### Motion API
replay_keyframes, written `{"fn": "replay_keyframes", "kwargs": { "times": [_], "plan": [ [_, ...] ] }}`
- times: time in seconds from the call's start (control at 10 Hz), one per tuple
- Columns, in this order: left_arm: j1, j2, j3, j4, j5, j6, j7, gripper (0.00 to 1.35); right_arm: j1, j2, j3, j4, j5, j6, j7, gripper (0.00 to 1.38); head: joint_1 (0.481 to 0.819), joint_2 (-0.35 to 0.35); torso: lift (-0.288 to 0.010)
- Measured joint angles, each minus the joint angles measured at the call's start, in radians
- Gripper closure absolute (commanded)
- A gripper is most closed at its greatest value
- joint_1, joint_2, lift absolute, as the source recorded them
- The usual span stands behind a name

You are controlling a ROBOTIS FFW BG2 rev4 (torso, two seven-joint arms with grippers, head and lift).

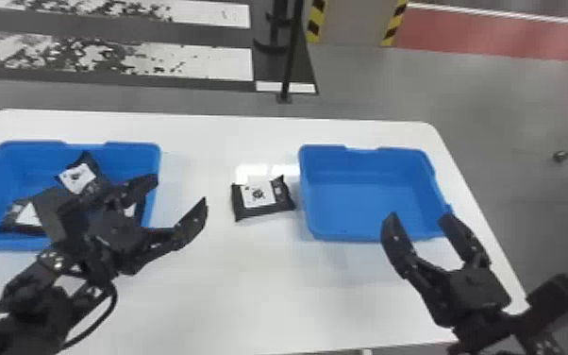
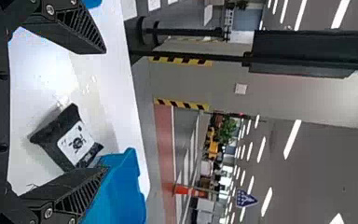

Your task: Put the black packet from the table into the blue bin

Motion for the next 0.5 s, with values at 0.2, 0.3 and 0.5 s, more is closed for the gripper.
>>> {"fn": "replay_keyframes", "kwargs": {
  "times": [0.2,0.3,0.5],
  "plan": [
    [-0.081,0.000,-0.059,0.058,-0.076,0.025,-0.033,0.13,-0.002,0.000,0.001,0.002,0.000,0.000,0.000,0.13,0.695,-0.217,-0.110],
    [-0.119,-0.002,-0.089,0.095,-0.121,0.011,-0.044,0.13,-0.003,0.000,0.001,0.002,0.000,0.000,0.000,0.13,0.695,-0.238,-0.110],
    [-0.194,-0.018,-0.121,0.177,-0.235,-0.040,-0.070,0.13,-0.005,0.000,0.001,0.003,0.000,0.000,0.001,0.13,0.695,-0.266,-0.110]
  ]
}}
